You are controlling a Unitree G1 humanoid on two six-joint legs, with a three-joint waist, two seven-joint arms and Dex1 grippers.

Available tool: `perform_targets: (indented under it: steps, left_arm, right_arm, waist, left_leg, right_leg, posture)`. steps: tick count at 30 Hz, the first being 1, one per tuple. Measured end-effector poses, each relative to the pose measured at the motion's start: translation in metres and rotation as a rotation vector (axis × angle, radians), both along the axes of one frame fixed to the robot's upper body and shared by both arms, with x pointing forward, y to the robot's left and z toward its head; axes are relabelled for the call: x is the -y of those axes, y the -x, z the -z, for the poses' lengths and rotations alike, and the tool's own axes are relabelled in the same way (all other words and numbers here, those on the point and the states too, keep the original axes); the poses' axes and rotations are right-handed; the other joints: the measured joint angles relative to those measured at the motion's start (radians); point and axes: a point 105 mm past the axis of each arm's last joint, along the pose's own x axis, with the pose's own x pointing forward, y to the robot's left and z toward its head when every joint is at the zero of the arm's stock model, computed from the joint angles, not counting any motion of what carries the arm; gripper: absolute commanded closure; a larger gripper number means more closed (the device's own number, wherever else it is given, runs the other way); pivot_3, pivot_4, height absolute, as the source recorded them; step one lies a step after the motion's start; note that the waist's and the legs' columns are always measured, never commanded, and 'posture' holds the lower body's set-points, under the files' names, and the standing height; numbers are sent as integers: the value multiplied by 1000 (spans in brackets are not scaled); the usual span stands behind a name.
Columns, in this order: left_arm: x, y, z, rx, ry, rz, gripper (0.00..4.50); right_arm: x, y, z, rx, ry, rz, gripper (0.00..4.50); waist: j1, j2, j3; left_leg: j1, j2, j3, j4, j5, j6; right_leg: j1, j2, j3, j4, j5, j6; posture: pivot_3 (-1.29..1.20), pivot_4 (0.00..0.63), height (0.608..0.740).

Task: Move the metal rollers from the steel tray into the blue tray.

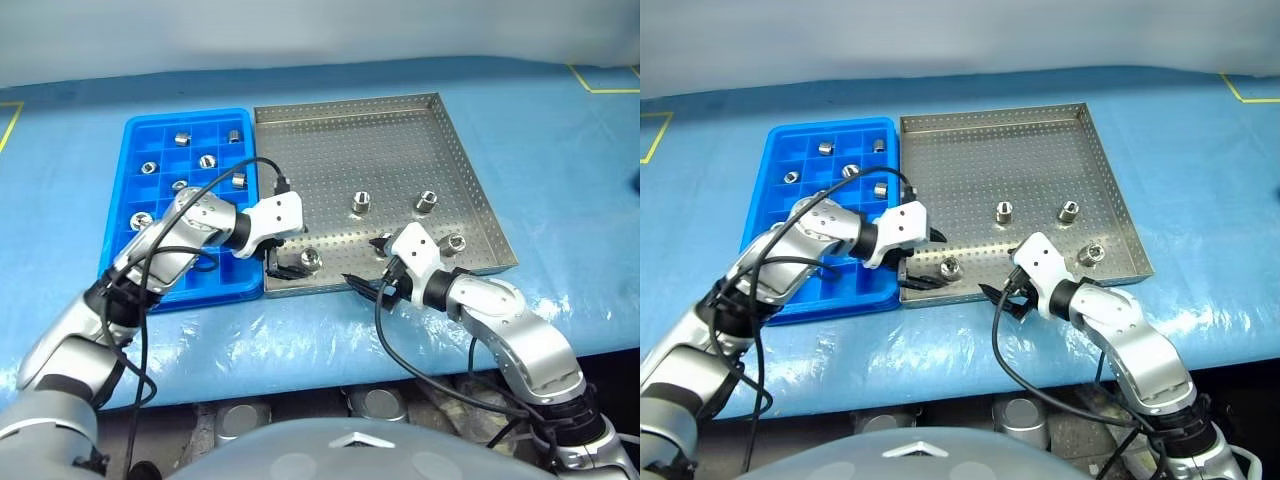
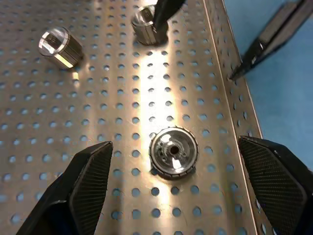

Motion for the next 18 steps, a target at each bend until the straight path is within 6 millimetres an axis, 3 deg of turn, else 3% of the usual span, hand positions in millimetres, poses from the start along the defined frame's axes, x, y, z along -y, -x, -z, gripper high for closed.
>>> perform_targets:
  steps: [8, 11, 18]
  left_arm:
    - [10, -3, 20, 16, -112, 110, 46]
    - [11, -2, 24, 39, -149, 145, 658]
    - [9, 0, 27, 43, -170, 170, 2817]
  right_arm:
    - [-3, 2, -2, 12, -28, 28, 0]
    - [-3, 1, -3, 18, -33, 42, 0]
    - [-4, 0, -4, 25, -40, 45, 0]
  waist:
    - [-17, 0, 0]
    - [-23, 0, 0]
    - [-28, 0, 0]
  left_leg:
    - [-1, 0, 0, 0, -1, 1]
    - [-1, 0, 0, 0, -1, 1]
    - [-1, 0, 0, 0, -1, 1]
  right_leg:
    - [-1, 0, 0, 0, 0, 0]
    - [-1, 0, 0, 0, 0, 0]
    - [-1, 0, 1, 0, 0, 0]
  posture:
    - [-188, 150, 740]
    - [-190, 150, 740]
    - [-166, 150, 740]
